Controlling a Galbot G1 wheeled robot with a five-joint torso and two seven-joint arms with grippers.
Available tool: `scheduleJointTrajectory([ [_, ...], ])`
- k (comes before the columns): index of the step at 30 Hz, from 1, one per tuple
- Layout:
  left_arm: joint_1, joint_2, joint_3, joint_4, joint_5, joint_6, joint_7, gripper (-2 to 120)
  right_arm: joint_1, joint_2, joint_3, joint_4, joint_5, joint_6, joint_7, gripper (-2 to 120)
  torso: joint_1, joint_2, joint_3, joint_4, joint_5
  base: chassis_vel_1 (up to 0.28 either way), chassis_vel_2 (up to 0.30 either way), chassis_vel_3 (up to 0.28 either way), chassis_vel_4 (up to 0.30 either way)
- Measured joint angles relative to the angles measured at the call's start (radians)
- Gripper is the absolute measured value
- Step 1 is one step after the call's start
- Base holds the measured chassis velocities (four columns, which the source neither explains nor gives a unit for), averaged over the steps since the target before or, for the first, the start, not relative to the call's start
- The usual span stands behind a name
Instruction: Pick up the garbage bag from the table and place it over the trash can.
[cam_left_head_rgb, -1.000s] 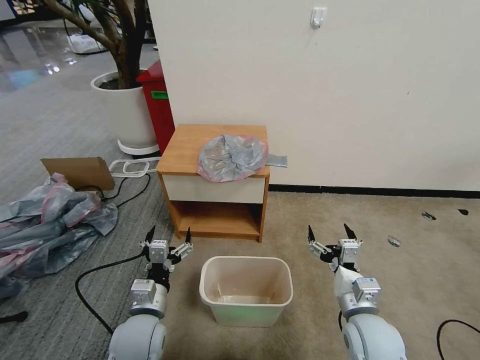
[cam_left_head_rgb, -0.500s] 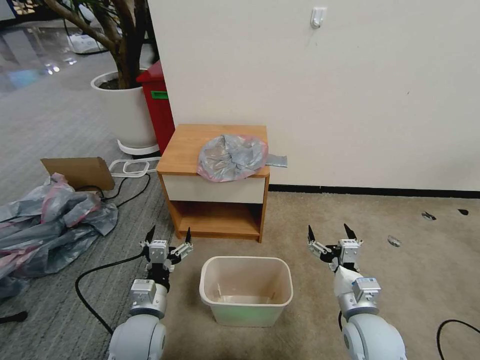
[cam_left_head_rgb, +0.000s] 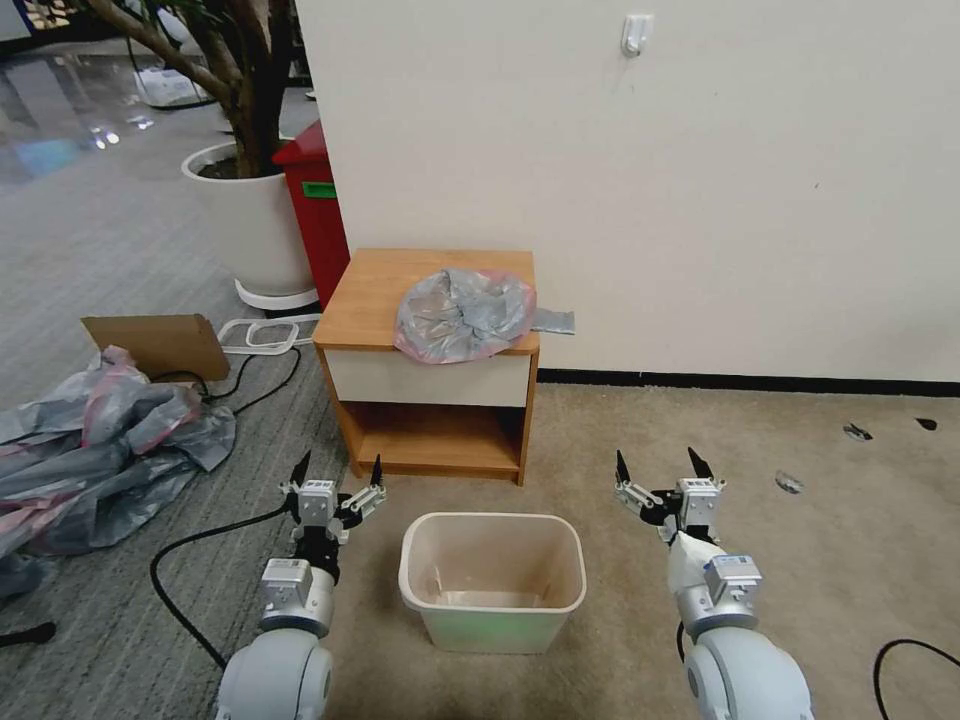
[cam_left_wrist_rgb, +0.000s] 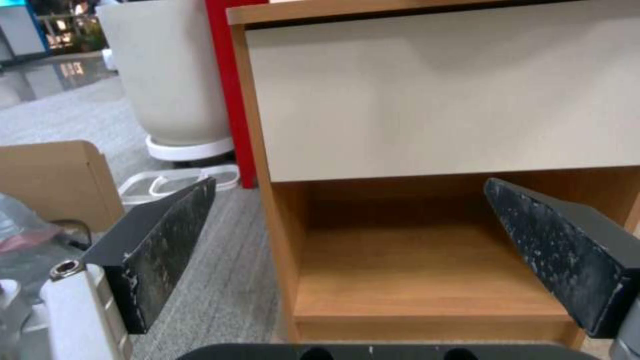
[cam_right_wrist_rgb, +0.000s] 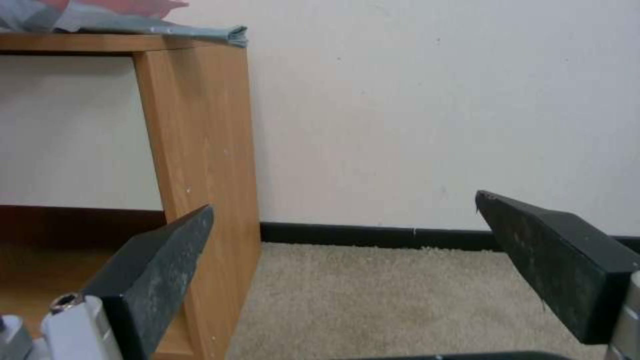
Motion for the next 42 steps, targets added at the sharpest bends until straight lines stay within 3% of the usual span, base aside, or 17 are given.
scheduleJointTrajectory([
  [5,0.003,0.001,-0.001,-0.004,-0.001,0.002,0.000,100,-0.003,0.000,0.000,0.007,0.001,0.000,0.000,100,0.000,0.000,0.000,0.0000,0.0000,0.000,0.000,0.000,0.000],
  [11,0.078,0.044,-0.033,-0.125,-0.065,0.058,-0.047,100,-0.064,0.017,0.003,0.143,0.041,-0.042,0.018,100,0.000,0.000,0.000,0.0001,-0.0001,0.000,0.000,0.000,0.000],
  [18,0.211,0.119,-0.089,-0.339,-0.179,0.159,-0.132,100,-0.173,0.040,-0.002,0.381,0.128,-0.124,0.061,100,0.000,0.000,0.000,-0.0002,-0.0004,0.000,0.000,0.000,0.000],
  [19,0.211,0.119,-0.089,-0.339,-0.179,0.159,-0.132,100,-0.173,0.040,-0.002,0.381,0.128,-0.124,0.061,100,0.000,0.000,0.000,-0.0002,-0.0004,0.000,0.000,0.000,0.000],
  [23,0.293,0.166,-0.124,-0.471,-0.249,0.220,-0.184,100,-0.191,0.002,-0.077,0.393,0.184,-0.157,0.094,100,0.000,0.000,0.000,0.0002,-0.0002,0.000,0.000,0.000,0.000],
  [29,0.355,0.201,-0.150,-0.508,-0.301,0.267,-0.223,100,-0.181,-0.019,-0.087,0.382,0.255,-0.146,0.097,100,0.000,0.000,0.000,0.0002,-0.0002,0.000,0.000,0.000,0.000],
  [34,0.360,0.204,-0.153,-0.509,-0.307,0.271,-0.227,100,-0.122,-0.020,-0.077,0.352,0.440,-0.138,0.108,100,0.000,0.000,0.000,0.0000,-0.0001,0.000,0.000,0.000,0.000],
  [35,0.361,0.205,-0.156,-0.509,-0.310,0.268,-0.227,100,-0.079,-0.018,-0.073,0.329,0.538,-0.139,0.128,100,0.000,0.000,0.000,-0.0001,-0.0003,0.000,0.000,0.000,0.000],
  [37,0.365,0.208,-0.163,-0.509,-0.314,0.262,-0.226,100,-0.066,-0.017,-0.072,0.323,0.564,-0.140,0.133,100,0.000,0.000,0.000,-0.0002,-0.0005,0.000,0.000,0.000,0.000],
  [39,0.424,0.229,-0.226,-0.507,-0.351,0.196,-0.209,100,0.032,-0.011,-0.070,0.270,0.747,-0.162,0.166,100,0.000,0.000,0.000,0.0001,0.0005,0.000,0.000,0.000,0.000],
  [42,0.439,0.233,-0.239,-0.506,-0.359,0.180,-0.202,100,0.136,0.000,-0.074,0.211,0.874,-0.177,0.198,100,0.000,0.000,0.000,0.0002,0.0001,0.000,0.000,0.000,0.000],
])
